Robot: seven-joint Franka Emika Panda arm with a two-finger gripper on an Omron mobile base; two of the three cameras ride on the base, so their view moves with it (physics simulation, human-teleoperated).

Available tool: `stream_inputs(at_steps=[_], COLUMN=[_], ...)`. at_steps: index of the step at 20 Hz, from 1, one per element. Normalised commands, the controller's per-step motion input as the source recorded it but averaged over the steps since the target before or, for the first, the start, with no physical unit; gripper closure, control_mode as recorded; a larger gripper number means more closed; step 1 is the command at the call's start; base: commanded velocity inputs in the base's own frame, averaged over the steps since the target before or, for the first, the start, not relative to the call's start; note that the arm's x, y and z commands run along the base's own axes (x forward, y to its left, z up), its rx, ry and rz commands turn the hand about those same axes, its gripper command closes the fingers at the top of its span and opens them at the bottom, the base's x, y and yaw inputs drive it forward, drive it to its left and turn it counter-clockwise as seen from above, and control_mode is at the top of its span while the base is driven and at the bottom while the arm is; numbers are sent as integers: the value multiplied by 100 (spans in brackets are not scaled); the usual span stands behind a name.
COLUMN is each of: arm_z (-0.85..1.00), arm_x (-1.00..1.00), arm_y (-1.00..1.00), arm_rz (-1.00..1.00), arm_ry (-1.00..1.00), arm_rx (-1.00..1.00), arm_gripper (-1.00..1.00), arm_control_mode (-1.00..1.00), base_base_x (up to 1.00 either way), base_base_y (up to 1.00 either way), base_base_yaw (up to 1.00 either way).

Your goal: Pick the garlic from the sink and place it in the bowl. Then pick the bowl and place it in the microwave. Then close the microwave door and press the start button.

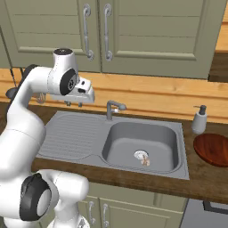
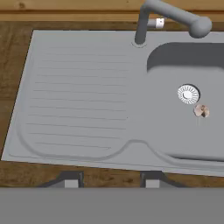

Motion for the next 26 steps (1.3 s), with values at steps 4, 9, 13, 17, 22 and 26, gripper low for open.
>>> stream_inputs(at_steps=[4, 9, 13, 17, 22, 26], arm_z=[-12, -68, -70, -38, -35, -56], arm_x=[-28, -46, -46, -9, 4, 38], arm_y=[0, -51, -100, -100, -100, -100], arm_rz=[0, -6, 0, 0, 3, 10], arm_ry=[3, 4, 0, 1, 2, 3], arm_rx=[0, 0, 1, 11, 19, 15], arm_gripper=[-100, -100, -100, -100, -100, -100], arm_control_mode=[-100, -100, -100, -100, -100, -100], base_base_x=[0, 0, 0, 0, 0, 0], base_base_y=[0, 0, 0, 0, 0, 0], base_base_yaw=[0, 0, 0, 0, 0, 0])
